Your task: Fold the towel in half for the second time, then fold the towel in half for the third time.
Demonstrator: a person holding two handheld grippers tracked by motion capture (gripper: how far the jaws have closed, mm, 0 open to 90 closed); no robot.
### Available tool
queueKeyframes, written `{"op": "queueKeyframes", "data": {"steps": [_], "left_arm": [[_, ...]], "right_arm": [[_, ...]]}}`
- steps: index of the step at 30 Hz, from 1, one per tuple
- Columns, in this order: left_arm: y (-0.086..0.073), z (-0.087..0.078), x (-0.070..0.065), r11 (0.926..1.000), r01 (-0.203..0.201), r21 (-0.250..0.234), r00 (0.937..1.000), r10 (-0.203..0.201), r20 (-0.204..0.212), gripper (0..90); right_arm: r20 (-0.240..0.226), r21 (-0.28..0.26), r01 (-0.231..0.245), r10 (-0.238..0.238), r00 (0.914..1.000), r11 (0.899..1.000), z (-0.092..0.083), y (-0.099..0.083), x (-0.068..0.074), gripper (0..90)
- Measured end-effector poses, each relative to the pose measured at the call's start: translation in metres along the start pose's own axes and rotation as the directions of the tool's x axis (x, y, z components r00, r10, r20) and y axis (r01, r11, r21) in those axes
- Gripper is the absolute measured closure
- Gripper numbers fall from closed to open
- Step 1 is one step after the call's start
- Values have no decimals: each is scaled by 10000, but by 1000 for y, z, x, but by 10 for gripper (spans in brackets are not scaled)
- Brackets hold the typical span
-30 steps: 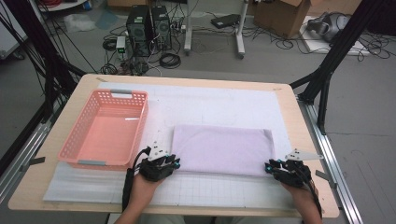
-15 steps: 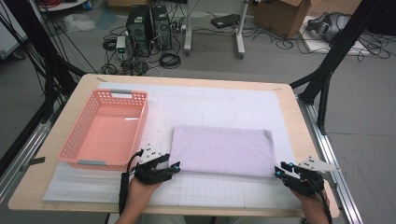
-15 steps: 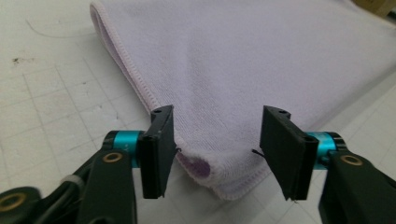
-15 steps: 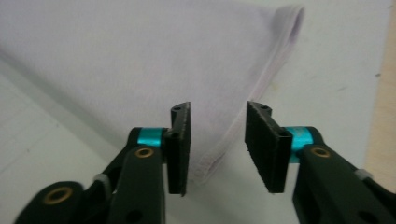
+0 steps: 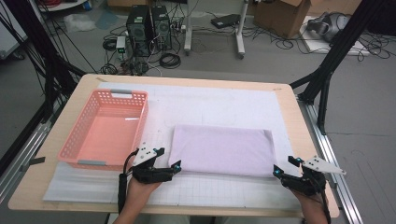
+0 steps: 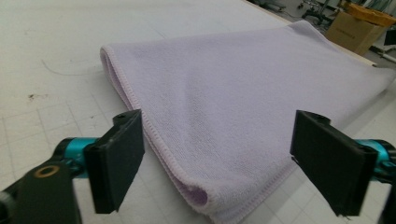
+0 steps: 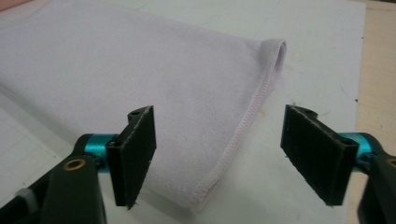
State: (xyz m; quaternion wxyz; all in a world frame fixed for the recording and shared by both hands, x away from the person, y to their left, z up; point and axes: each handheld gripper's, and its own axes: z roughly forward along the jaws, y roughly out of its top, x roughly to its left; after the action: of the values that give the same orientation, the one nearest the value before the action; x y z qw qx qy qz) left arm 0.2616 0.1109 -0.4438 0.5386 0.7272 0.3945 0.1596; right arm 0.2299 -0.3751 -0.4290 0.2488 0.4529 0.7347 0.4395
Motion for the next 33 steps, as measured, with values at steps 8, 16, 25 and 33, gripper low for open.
{"op": "queueKeyframes", "data": {"steps": [8,16,25,33], "left_arm": [[0,-2,0,9996,-87,-265,9999,91,124,182],[-1,2,1,10000,-67,50,9999,67,94,190],[-2,6,5,9993,199,315,9997,-203,112,195],[-2,9,8,9928,692,974,9974,-669,-264,199]], "right_arm": [[-79,-154,116,-117,9999,9998,0,1,1,190],[-92,-189,54,-55,9999,9998,1,1,-1,188],[-129,-101,10,-12,9999,9999,2,1,0,188],[-294,3,-14,14,9996,10000,4,2,2,186]]}}
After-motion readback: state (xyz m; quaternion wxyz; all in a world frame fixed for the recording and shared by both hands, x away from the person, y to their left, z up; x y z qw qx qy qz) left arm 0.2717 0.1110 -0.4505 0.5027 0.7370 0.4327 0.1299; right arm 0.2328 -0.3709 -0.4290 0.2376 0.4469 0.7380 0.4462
